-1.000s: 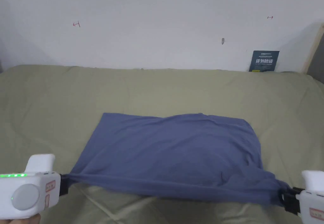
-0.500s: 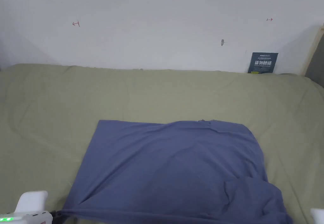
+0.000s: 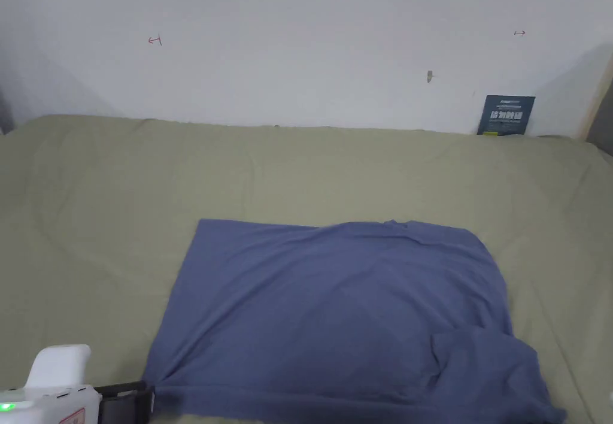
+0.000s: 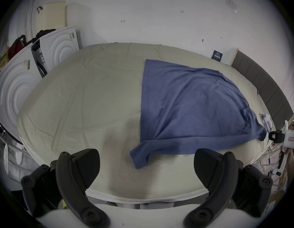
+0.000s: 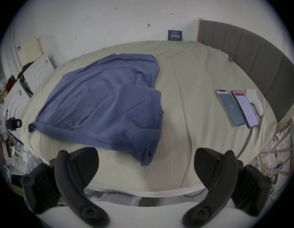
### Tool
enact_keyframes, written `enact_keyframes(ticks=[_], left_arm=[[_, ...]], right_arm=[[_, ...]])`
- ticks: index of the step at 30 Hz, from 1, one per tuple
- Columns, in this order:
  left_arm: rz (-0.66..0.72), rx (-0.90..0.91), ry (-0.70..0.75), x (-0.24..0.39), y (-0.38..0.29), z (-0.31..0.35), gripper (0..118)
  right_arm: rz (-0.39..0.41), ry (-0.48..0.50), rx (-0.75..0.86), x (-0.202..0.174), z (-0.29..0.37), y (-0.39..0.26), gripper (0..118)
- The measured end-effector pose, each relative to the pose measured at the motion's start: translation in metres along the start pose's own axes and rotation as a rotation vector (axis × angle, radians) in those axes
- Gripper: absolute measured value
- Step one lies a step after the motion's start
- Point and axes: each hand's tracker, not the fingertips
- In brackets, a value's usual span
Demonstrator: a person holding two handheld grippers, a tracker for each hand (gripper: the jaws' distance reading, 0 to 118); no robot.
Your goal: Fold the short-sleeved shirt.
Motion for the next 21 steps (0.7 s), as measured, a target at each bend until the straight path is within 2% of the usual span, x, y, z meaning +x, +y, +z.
enact_keyframes(ticks=[1,2,3,4,6,8,11,12,13,14,15,17,21], left_arm=[[0.000,-0.002,-0.002,-0.001,-0.007,0.005,85],[-0.002,0.011,-0.014,-0.002,-0.011,0.005,45],[-0.006,-0.008,-0.005,-0.002,-0.015,0.003,0],[0.000,-0.024,0.018,-0.001,-0.019,-0.001,0],[-0.006,-0.019,0.015,-0.004,-0.041,-0.002,0],[0.043,-0.051,-0.040,-0.003,-0.056,-0.003,0],[0.049,-0.049,-0.035,-0.014,-0.025,-0.012,0],[0.024,-0.022,0.000,-0.019,-0.019,-0.017,3],[0.037,-0.025,-0.012,-0.015,-0.020,-0.011,35],[0.042,-0.025,-0.035,-0.016,-0.017,-0.015,80],[0.036,-0.031,-0.031,-0.016,-0.012,-0.023,118],[0.028,-0.088,-0.023,-0.013,-0.008,-0.035,115],[0.005,-0.076,0.021,0.002,-0.003,-0.057,114]], right_arm=[[0.006,0.005,0.019,0.000,0.003,-0.003,54],[0.007,0.002,0.021,-0.001,0.003,-0.005,0],[-0.003,-0.027,0.029,-0.002,0.001,-0.006,1],[-0.045,-0.068,0.062,0.004,0.002,-0.009,1],[-0.045,0.005,0.026,0.005,0.003,-0.009,1],[-0.018,-0.021,0.038,0.002,0.004,-0.010,1],[-0.003,-0.023,0.039,-0.011,0.012,-0.008,1],[-0.014,-0.019,0.039,-0.011,0.012,-0.006,1],[-0.022,-0.012,0.036,-0.011,0.012,-0.004,1],[-0.026,-0.007,0.036,-0.009,0.010,-0.005,1],[-0.024,-0.007,0.037,-0.009,0.009,-0.005,1],[-0.014,-0.006,0.035,-0.009,0.008,-0.002,1],[-0.013,-0.003,0.030,-0.006,0.004,0.003,1]])
